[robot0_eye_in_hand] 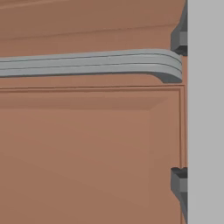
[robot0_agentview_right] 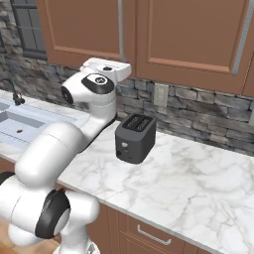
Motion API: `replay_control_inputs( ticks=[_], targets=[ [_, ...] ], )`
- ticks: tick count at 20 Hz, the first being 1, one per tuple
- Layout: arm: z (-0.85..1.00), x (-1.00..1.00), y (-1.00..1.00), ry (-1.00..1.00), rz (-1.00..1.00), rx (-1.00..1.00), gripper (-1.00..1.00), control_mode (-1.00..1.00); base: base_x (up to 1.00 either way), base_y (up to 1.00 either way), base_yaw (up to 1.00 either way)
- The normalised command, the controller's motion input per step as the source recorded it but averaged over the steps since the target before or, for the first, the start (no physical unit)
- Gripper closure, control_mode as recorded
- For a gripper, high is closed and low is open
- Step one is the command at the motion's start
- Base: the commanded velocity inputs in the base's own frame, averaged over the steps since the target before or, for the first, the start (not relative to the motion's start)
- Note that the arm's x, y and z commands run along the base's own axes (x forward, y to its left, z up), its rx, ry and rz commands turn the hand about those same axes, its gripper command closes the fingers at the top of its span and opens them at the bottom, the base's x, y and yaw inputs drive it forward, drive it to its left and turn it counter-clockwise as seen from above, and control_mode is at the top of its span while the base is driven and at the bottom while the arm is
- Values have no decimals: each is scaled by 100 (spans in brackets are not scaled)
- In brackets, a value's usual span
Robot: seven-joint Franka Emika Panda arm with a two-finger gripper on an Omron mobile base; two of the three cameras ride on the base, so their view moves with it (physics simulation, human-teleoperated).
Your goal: Pick up the bar soap and bar soap from the sink, and place them back in the cabinet, and close the cabinet door.
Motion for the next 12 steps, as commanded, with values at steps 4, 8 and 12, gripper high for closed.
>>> replay_control_inputs(
  ticks=[4,8,12],
  targets=[
    [0,18,0,2,0,0,-100,-100,0,0,0],
    [0,13,0,4,0,0,-100,-100,0,0,0],
    [0,14,0,4,0,0,-100,-100,0,0,0]
  ],
)
